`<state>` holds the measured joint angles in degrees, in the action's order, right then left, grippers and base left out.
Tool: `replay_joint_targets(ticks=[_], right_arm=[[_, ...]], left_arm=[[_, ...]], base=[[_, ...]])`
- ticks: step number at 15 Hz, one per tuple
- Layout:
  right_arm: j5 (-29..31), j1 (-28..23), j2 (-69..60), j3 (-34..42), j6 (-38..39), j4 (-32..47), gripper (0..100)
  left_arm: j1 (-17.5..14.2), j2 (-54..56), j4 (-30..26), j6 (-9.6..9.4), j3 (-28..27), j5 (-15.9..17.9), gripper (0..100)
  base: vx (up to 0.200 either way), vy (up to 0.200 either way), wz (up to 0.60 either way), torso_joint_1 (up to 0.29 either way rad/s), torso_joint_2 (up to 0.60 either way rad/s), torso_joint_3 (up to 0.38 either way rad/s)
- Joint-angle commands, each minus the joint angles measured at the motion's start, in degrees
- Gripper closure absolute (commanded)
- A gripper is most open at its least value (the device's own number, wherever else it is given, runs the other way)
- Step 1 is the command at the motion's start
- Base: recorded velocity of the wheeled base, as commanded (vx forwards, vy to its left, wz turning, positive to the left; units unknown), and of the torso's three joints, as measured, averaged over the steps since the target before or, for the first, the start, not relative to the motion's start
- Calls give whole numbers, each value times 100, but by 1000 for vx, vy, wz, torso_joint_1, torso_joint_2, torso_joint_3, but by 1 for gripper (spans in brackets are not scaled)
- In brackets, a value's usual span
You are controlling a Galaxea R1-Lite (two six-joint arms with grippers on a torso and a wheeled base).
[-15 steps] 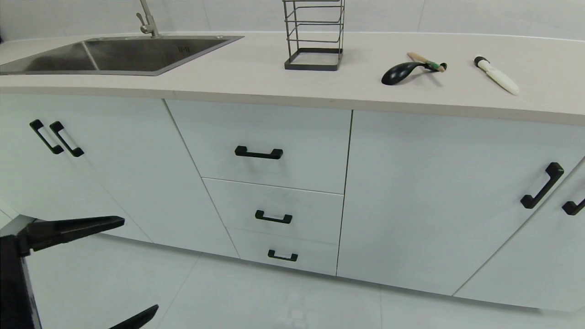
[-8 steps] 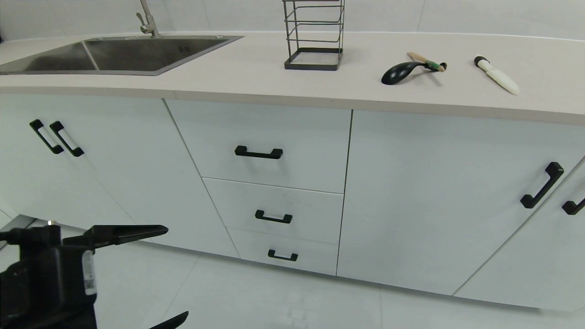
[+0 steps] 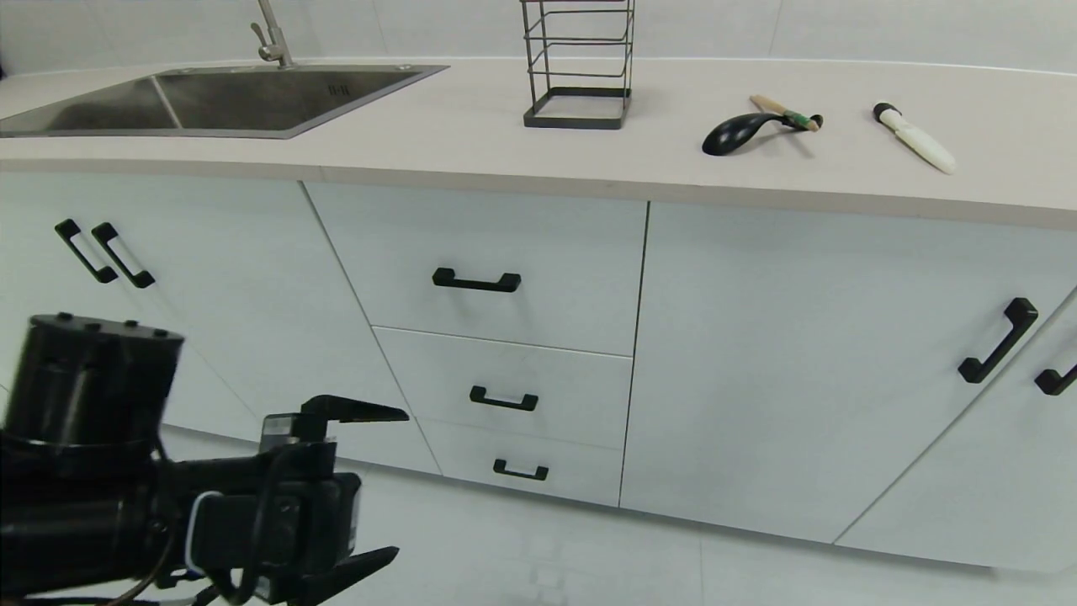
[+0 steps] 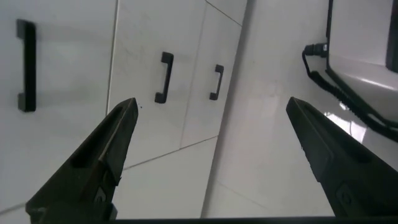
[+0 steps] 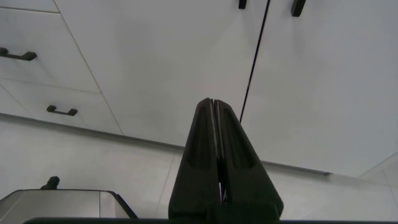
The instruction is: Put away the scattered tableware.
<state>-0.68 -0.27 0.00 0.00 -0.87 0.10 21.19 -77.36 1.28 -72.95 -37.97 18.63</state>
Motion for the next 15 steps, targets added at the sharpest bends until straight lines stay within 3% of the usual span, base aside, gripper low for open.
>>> replay_joint_targets(ticks=[1, 4, 6, 8, 11, 15], right_arm=[[-2, 0, 0, 0, -1, -1, 100], [-2, 0, 0, 0, -1, -1, 100], [-2, 0, 0, 0, -1, -1, 100], [-2, 0, 0, 0, -1, -1, 100], [-2, 0, 0, 0, -1, -1, 100], [-2, 0, 0, 0, -1, -1, 100]], left_arm=[[-1, -1150, 21, -246, -518, -79, 0], [-27, -1853, 30, -185, -747, -158, 0], [-36, -2125, 153, -44, -755, -298, 0], [-45, -2275, 505, 360, -755, -518, 0], [-45, -2486, 988, 729, -747, -931, 0], [-36, -2899, 1814, 738, -729, -1230, 0]], base=[[0, 0, 0, 0, 0, 0], [0, 0, 0, 0, 0, 0], [0, 0, 0, 0, 0, 0], [0, 0, 0, 0, 0, 0], [0, 0, 0, 0, 0, 0], [0, 0, 0, 0, 0, 0]])
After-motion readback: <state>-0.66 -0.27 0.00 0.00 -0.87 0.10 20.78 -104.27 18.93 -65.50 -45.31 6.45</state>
